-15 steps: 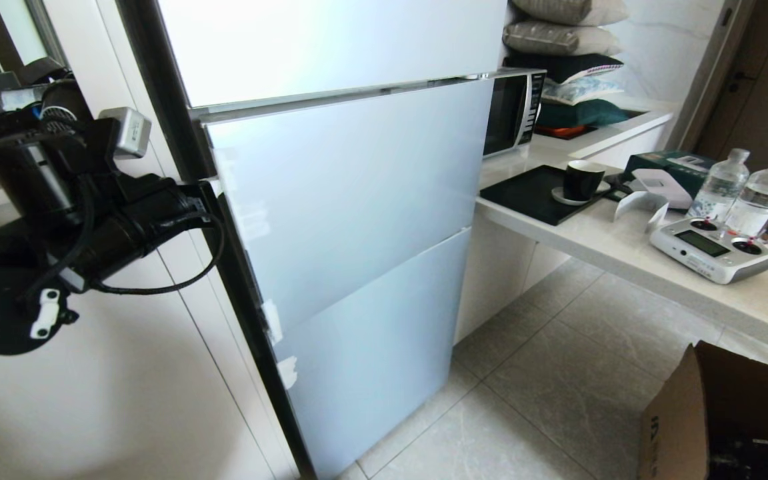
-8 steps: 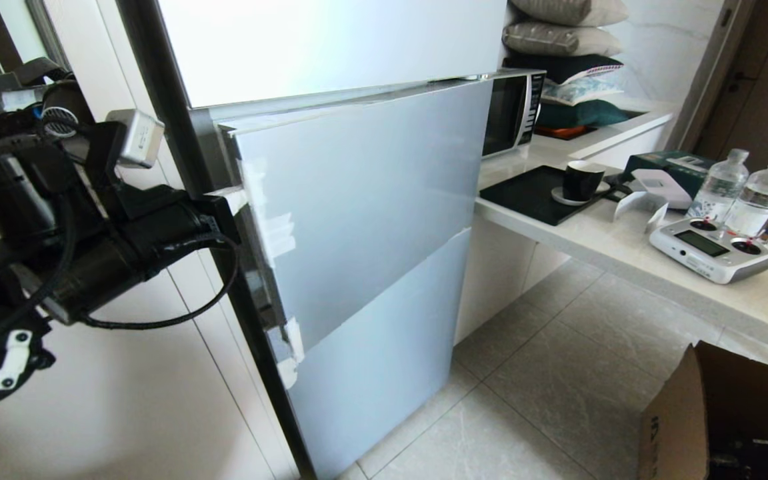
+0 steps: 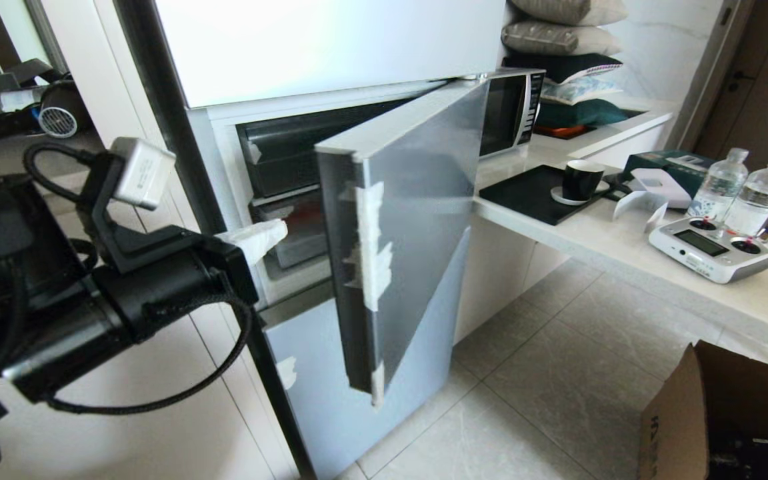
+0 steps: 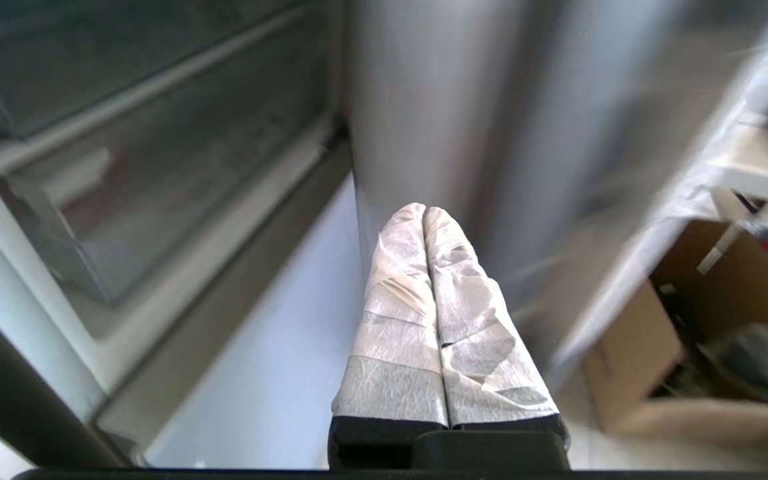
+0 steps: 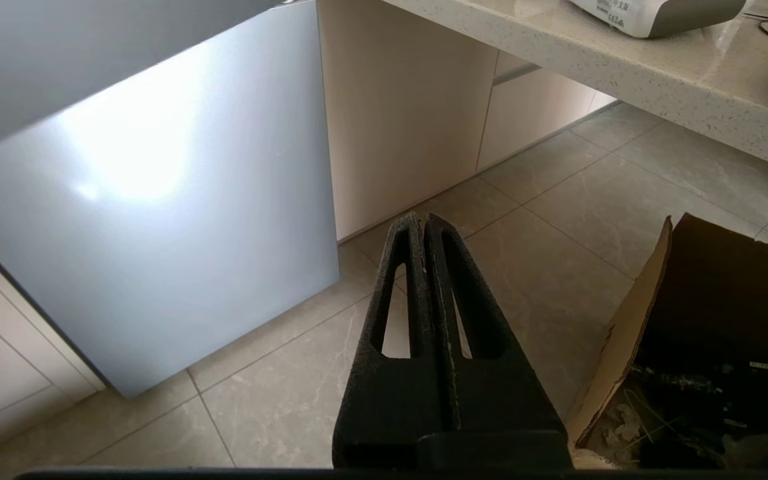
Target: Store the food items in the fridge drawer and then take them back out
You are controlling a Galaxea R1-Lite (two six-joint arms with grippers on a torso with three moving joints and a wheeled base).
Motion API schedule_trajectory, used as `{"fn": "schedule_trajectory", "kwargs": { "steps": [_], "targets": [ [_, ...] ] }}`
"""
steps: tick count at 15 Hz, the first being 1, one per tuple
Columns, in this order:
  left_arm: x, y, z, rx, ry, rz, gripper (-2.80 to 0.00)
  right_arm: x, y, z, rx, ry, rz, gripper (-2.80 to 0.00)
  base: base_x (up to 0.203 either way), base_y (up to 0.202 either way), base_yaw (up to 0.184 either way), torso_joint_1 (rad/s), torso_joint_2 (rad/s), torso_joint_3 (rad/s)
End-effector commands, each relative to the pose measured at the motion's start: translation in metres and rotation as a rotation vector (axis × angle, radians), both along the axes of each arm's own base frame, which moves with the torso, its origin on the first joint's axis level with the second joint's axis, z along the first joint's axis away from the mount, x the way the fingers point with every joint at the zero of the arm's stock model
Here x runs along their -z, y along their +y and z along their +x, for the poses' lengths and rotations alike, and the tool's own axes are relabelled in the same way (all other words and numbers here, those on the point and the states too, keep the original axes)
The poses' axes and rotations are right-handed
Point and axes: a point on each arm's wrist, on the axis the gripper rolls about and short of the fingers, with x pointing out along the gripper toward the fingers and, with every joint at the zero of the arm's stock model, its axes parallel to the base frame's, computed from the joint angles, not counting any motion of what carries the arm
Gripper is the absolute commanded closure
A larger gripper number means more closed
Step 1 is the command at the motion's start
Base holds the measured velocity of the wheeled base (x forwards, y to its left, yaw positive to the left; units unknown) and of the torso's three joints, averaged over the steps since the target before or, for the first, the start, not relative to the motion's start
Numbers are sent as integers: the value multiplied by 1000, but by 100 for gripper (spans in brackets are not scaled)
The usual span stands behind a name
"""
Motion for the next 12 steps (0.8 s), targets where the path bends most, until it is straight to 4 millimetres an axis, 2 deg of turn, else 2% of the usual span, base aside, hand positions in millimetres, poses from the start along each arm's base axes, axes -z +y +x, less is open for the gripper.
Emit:
{"fn": "schedule_trajectory", "kwargs": {
  "steps": [1,4,6,8,9,10,11,12],
  "targets": [
    [-3,6,-17,6,-21,-9,0,0,0,0,0,0,0,0,0,0,0,0,0,0],
    [-11,20,-38,-81,-65,-33,0,0,0,0,0,0,0,0,0,0,0,0,0,0],
    [-18,37,-62,-239,-110,-74,0,0,0,0,0,0,0,0,0,0,0,0,0,0],
    [-21,58,-96,-359,-157,-120,0,0,0,0,0,0,0,0,0,0,0,0,0,0],
    [-20,71,-111,-441,-168,-128,0,0,0,0,0,0,0,0,0,0,0,0,0,0],
    [-16,83,-119,-536,-158,-115,0,0,0,0,0,0,0,0,0,0,0,0,0,0],
    [-9,98,-131,-680,-144,-93,0,0,0,0,0,0,0,0,0,0,0,0,0,0],
    [-1,108,-150,-780,-148,-81,0,0,0,0,0,0,0,0,0,0,0,0,0,0]
  ]
}}
